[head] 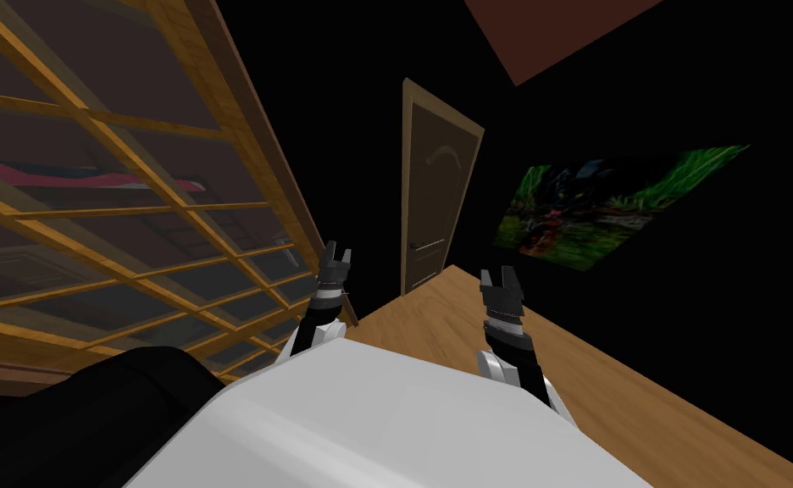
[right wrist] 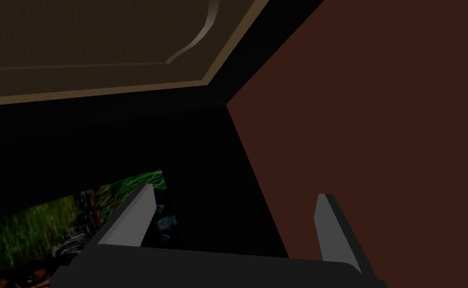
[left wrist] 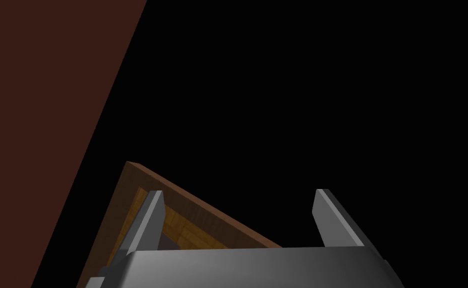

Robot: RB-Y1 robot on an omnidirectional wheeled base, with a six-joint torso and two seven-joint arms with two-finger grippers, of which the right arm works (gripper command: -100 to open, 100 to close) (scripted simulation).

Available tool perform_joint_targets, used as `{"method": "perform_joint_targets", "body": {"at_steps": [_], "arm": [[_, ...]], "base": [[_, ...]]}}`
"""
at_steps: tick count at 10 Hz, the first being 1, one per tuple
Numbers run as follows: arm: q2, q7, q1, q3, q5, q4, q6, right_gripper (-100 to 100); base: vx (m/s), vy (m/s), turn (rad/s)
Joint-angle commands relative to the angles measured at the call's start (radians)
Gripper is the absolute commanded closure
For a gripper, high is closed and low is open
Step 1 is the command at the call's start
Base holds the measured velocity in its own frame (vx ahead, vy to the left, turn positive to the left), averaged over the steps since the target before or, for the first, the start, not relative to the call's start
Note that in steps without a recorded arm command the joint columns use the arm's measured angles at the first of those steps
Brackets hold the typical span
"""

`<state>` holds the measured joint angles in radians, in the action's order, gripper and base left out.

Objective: Pull the door open

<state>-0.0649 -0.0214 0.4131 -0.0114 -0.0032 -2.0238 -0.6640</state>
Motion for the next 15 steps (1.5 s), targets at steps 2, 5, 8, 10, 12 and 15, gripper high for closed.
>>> {"method": "perform_joint_targets", "body": {"at_steps": [2, 5, 8, 10, 12, 15], "arm": [[-0.021, -0.015, -0.031, -0.011, 0.000, 0.076, -0.006, -100], [-0.048, -0.035, -0.067, -0.023, -0.002, 0.162, -0.012, -100], [-0.066, -0.049, -0.092, -0.031, -0.004, 0.227, -0.016, -100], [-0.086, -0.063, -0.118, -0.040, -0.005, 0.291, -0.020, -100], [-0.105, -0.077, -0.144, -0.048, -0.006, 0.347, -0.025, -100], [-0.124, -0.092, -0.171, -0.057, -0.008, 0.423, -0.030, -100]], "base": [[0.092, -0.030, 0.122], [0.092, -0.048, 0.140], [0.081, -0.032, 0.114], [0.066, -0.027, 0.126], [0.079, -0.056, 0.157], [0.055, -0.034, 0.106]]}}
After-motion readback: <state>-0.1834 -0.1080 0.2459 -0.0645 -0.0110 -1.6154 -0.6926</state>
